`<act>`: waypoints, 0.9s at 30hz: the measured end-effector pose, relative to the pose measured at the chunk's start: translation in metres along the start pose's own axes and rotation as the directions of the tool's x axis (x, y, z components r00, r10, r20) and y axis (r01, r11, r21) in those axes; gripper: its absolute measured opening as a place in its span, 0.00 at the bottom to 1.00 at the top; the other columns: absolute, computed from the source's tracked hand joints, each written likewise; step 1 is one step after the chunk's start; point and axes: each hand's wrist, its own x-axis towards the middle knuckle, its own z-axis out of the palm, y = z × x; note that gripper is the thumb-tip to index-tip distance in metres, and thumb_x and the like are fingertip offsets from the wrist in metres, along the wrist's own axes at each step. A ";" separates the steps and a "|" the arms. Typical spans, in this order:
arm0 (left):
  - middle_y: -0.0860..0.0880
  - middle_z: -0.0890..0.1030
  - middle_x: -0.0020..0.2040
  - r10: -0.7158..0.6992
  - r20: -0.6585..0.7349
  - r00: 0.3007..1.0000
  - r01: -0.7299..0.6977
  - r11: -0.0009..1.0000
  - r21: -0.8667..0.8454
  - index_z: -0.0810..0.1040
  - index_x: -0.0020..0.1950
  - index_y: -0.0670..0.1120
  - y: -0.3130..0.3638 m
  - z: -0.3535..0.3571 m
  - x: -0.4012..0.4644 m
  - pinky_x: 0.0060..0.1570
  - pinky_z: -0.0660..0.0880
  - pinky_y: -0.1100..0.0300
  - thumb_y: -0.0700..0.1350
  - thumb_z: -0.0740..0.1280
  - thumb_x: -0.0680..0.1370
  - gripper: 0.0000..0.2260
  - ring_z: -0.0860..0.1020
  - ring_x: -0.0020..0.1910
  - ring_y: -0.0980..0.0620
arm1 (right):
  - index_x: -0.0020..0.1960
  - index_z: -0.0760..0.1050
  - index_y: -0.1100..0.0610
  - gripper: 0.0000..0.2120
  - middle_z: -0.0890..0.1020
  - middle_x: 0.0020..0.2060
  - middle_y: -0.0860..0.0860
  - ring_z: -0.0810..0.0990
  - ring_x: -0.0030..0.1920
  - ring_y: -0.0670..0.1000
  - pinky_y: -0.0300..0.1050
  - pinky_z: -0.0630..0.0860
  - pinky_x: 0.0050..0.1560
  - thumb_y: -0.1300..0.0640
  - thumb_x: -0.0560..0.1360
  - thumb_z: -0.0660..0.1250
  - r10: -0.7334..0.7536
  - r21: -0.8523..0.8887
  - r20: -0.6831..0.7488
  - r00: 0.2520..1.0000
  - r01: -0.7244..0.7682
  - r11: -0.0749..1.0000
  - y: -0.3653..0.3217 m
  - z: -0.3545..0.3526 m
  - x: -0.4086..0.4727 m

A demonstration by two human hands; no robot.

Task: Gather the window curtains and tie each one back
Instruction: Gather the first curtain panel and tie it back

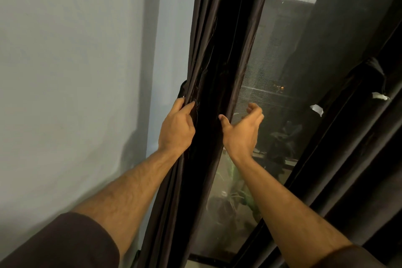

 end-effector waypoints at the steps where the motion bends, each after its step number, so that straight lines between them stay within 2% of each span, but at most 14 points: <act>1: 0.46 0.74 0.70 -0.007 0.002 1.000 0.007 1.000 0.004 0.75 0.72 0.40 0.000 0.000 0.000 0.58 0.81 0.49 0.36 0.59 0.83 0.17 0.81 0.59 0.45 | 0.70 0.66 0.55 0.30 0.77 0.64 0.51 0.80 0.59 0.52 0.53 0.79 0.57 0.51 0.74 0.77 0.030 -0.007 0.039 0.999 -0.030 1.000 0.000 -0.001 0.001; 4: 0.46 0.74 0.71 -0.009 0.007 1.000 0.009 1.000 0.001 0.74 0.73 0.40 0.001 0.000 -0.001 0.60 0.81 0.50 0.36 0.60 0.83 0.18 0.81 0.61 0.47 | 0.60 0.75 0.53 0.11 0.85 0.50 0.48 0.84 0.51 0.52 0.52 0.80 0.52 0.56 0.79 0.71 0.004 -0.057 0.102 0.995 0.002 0.998 0.001 -0.001 0.000; 5: 0.47 0.74 0.71 -0.007 0.009 1.000 0.007 1.000 -0.005 0.74 0.73 0.40 0.003 -0.001 -0.001 0.62 0.80 0.51 0.36 0.61 0.83 0.18 0.80 0.62 0.48 | 0.59 0.76 0.53 0.08 0.85 0.48 0.49 0.84 0.50 0.53 0.52 0.80 0.51 0.57 0.80 0.69 -0.018 -0.081 0.114 0.993 0.027 0.996 0.000 0.000 -0.003; 8: 0.50 0.75 0.70 0.000 0.014 1.000 0.001 1.000 -0.029 0.74 0.74 0.41 0.007 -0.002 -0.003 0.64 0.78 0.54 0.37 0.61 0.83 0.19 0.79 0.63 0.51 | 0.58 0.79 0.54 0.07 0.86 0.48 0.49 0.84 0.48 0.53 0.55 0.81 0.50 0.58 0.81 0.65 -0.121 -0.084 0.177 0.977 0.137 0.987 -0.004 0.006 -0.014; 12: 0.49 0.76 0.71 0.015 0.029 0.999 -0.013 0.998 -0.062 0.71 0.76 0.45 0.008 -0.001 -0.007 0.66 0.77 0.50 0.36 0.59 0.82 0.22 0.78 0.66 0.51 | 0.55 0.81 0.58 0.06 0.85 0.46 0.50 0.83 0.46 0.49 0.51 0.81 0.49 0.61 0.81 0.66 -0.239 0.052 0.277 0.931 0.234 0.971 -0.015 0.016 -0.024; 13: 0.47 0.77 0.70 0.010 0.037 0.999 -0.007 0.997 -0.076 0.68 0.78 0.46 0.010 -0.002 -0.009 0.66 0.77 0.50 0.36 0.59 0.83 0.23 0.78 0.66 0.50 | 0.53 0.82 0.59 0.06 0.85 0.44 0.50 0.83 0.45 0.49 0.50 0.80 0.48 0.61 0.81 0.66 -0.265 0.097 0.297 0.917 0.247 0.964 -0.018 0.018 -0.024; 15: 0.46 0.80 0.66 -0.017 0.060 0.998 0.025 0.990 -0.135 0.59 0.82 0.52 0.015 -0.005 -0.011 0.59 0.80 0.51 0.38 0.58 0.84 0.27 0.82 0.58 0.50 | 0.50 0.83 0.58 0.06 0.85 0.43 0.50 0.83 0.44 0.47 0.47 0.81 0.47 0.63 0.80 0.67 -0.311 0.168 0.340 0.887 0.268 0.949 -0.022 0.021 -0.024; 16: 0.47 0.80 0.66 -0.028 0.070 0.997 0.040 0.984 -0.174 0.53 0.83 0.54 0.017 -0.006 -0.013 0.56 0.81 0.54 0.40 0.58 0.84 0.29 0.83 0.54 0.52 | 0.51 0.84 0.57 0.07 0.85 0.44 0.49 0.83 0.44 0.46 0.45 0.81 0.47 0.64 0.80 0.67 -0.321 0.199 0.365 0.874 0.264 0.944 -0.023 0.022 -0.024; 18: 0.52 0.78 0.68 -0.044 0.063 0.997 0.058 0.969 -0.240 0.46 0.83 0.55 0.019 -0.009 -0.015 0.54 0.78 0.64 0.40 0.59 0.84 0.33 0.83 0.52 0.57 | 0.51 0.85 0.57 0.10 0.85 0.45 0.50 0.83 0.46 0.47 0.44 0.81 0.49 0.64 0.78 0.65 -0.312 0.267 0.417 0.854 0.213 0.940 -0.023 0.025 -0.022; 19: 0.53 0.78 0.67 -0.059 0.054 0.997 0.071 0.963 -0.261 0.46 0.83 0.54 0.018 -0.009 -0.015 0.54 0.76 0.70 0.40 0.60 0.84 0.33 0.82 0.53 0.59 | 0.50 0.85 0.56 0.11 0.85 0.45 0.50 0.83 0.47 0.47 0.45 0.81 0.50 0.63 0.76 0.64 -0.298 0.310 0.440 0.847 0.168 0.936 -0.024 0.025 -0.021; 21: 0.54 0.81 0.63 -0.102 0.043 0.994 0.110 0.956 -0.273 0.57 0.82 0.50 0.017 -0.011 -0.014 0.52 0.73 0.77 0.42 0.62 0.84 0.27 0.81 0.54 0.62 | 0.46 0.85 0.56 0.12 0.86 0.45 0.52 0.84 0.49 0.51 0.51 0.82 0.53 0.59 0.76 0.62 -0.231 0.382 0.487 0.842 0.032 0.924 -0.023 0.026 -0.019; 23: 0.55 0.83 0.56 -0.095 0.020 0.995 0.097 0.961 -0.260 0.70 0.76 0.46 0.018 -0.013 -0.011 0.50 0.75 0.76 0.45 0.64 0.84 0.20 0.81 0.49 0.66 | 0.45 0.84 0.61 0.13 0.86 0.43 0.57 0.85 0.48 0.58 0.59 0.83 0.54 0.56 0.77 0.62 -0.137 0.437 0.539 0.831 -0.137 0.889 -0.025 0.025 -0.014; 25: 0.55 0.84 0.50 -0.073 -0.009 0.997 0.069 0.967 -0.246 0.78 0.68 0.46 0.018 -0.013 -0.008 0.47 0.76 0.75 0.45 0.66 0.83 0.14 0.80 0.44 0.68 | 0.51 0.81 0.63 0.19 0.86 0.46 0.58 0.85 0.50 0.58 0.65 0.81 0.58 0.47 0.74 0.65 -0.052 0.452 0.563 0.825 -0.254 0.855 -0.028 0.027 -0.006; 27: 0.55 0.84 0.47 -0.084 -0.018 0.996 0.077 0.968 -0.241 0.81 0.63 0.46 0.018 -0.011 -0.006 0.45 0.77 0.72 0.43 0.66 0.83 0.10 0.81 0.42 0.66 | 0.61 0.76 0.54 0.27 0.84 0.54 0.52 0.84 0.56 0.53 0.62 0.81 0.61 0.37 0.71 0.69 -0.017 0.419 0.571 0.821 -0.273 0.866 -0.036 0.029 0.001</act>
